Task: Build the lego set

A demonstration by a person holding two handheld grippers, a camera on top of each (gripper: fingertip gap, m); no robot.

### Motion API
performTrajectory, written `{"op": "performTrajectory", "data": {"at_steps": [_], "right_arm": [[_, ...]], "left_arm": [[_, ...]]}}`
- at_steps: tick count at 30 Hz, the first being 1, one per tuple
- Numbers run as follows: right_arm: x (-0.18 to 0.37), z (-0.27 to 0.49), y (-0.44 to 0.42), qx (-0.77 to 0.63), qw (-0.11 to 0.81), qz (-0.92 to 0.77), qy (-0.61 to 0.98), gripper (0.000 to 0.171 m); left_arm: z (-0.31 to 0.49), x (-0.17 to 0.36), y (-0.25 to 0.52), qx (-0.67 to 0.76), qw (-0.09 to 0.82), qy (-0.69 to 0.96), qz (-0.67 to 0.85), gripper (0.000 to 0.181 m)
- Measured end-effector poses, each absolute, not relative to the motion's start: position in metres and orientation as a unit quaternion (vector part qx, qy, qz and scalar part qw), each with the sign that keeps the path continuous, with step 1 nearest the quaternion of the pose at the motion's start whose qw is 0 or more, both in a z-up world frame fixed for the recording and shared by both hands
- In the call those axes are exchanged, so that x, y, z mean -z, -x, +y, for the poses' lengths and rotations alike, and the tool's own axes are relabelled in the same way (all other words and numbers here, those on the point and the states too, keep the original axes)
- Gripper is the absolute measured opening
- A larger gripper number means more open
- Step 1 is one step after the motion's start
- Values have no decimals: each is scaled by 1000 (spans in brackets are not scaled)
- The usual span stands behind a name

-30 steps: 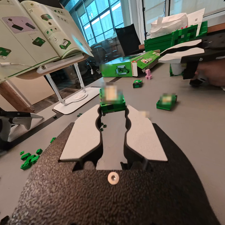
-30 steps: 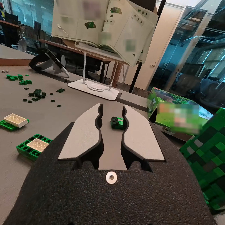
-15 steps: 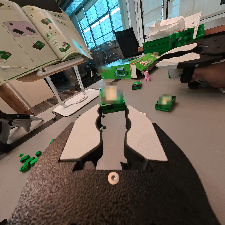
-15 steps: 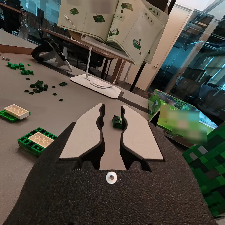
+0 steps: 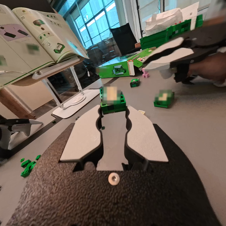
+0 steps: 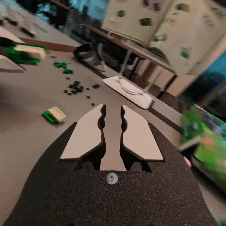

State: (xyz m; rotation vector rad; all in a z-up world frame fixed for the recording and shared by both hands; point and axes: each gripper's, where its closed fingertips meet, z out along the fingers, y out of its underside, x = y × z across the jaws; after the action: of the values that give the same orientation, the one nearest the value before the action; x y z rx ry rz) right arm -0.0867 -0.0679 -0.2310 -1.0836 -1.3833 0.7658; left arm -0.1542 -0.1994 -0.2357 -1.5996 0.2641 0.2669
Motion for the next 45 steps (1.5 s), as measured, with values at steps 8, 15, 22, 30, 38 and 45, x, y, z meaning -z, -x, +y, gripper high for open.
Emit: {"op": "performTrajectory", "data": {"at_steps": [8, 15, 22, 30, 38, 45], "right_arm": [[208, -158, 211, -373, 354, -767, 384, 16], [244, -200, 308, -348, 94, -833, 419, 18], [294, -221, 343, -250, 33, -893, 373, 24], [322, -220, 364, -158, 81, -914, 364, 25], [312, -220, 356, -163, 112, -925, 326, 11], [219, -172, 275, -203, 273, -890, 305, 11]], "left_arm": [[-197, 240, 142, -120, 673, 714, 152, 36], [-196, 245, 135, -127, 662, 717, 178, 36], [-195, 246, 135, -128, 660, 718, 180, 36], [-194, 248, 134, -130, 656, 720, 185, 36], [-195, 248, 133, -127, 655, 720, 189, 36], [-196, 246, 139, -108, 660, 725, 164, 36]]}}
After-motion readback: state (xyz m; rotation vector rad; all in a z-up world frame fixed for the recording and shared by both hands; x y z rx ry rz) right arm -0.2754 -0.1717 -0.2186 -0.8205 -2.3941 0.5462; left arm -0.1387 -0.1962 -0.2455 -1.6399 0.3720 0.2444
